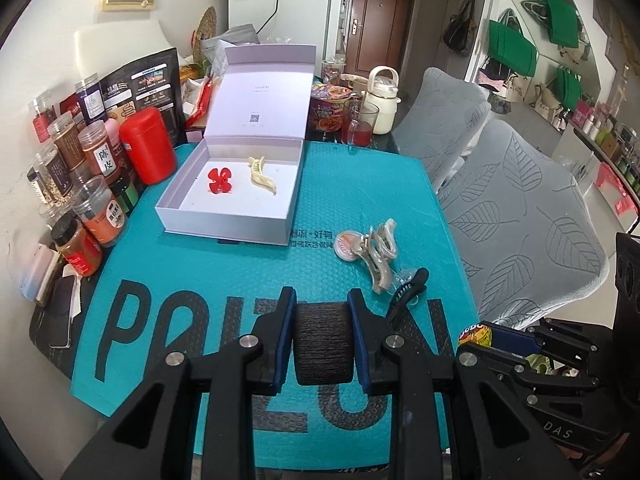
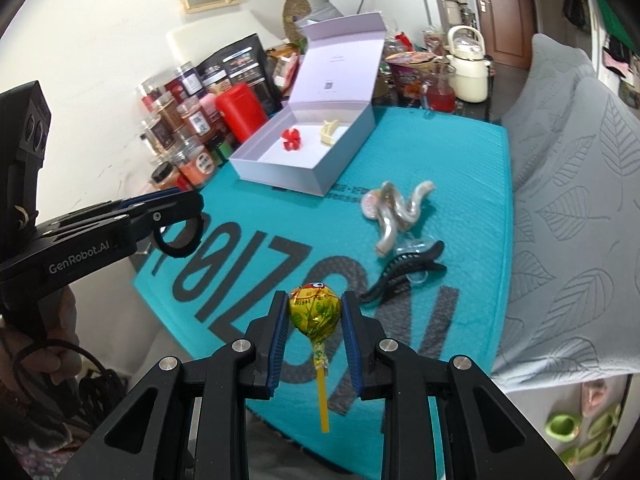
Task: Organize rigid objects
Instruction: 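Carry the black ring with the left gripper while the right gripper carries the lollipop toward the white box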
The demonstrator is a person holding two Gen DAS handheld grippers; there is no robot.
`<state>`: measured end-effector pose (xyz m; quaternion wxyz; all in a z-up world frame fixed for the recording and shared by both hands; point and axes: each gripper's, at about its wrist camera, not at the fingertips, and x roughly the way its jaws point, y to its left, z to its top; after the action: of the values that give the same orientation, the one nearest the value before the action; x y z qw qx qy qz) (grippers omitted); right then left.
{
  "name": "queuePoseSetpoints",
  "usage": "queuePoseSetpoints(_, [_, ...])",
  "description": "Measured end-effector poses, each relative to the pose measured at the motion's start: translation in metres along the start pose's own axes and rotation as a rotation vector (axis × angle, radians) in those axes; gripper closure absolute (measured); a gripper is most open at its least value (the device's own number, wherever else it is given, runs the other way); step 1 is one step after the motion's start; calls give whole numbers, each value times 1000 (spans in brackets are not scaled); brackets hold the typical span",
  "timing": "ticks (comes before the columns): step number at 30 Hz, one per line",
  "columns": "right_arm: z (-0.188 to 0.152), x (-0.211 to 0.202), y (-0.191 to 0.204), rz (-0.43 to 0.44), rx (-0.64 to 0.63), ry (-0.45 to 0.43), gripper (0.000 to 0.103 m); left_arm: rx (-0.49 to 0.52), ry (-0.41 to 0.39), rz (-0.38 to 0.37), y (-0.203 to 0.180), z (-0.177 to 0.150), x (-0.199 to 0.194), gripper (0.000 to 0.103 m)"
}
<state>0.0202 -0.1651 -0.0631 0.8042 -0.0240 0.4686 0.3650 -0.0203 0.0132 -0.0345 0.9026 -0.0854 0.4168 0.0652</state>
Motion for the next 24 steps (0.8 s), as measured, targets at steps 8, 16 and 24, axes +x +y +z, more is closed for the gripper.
queuePoseSetpoints(8, [22,15,31,33,-34,-1,77,-13,-12,13,31,16,-1,77])
queuePoseSetpoints(16, [52,40,56,44,-51,-3,77,-18,-3,13,65,38,12,77])
queuePoseSetpoints(24, [86,66,69,33,-47,-16,77,1,3,-6,95,67,34,77])
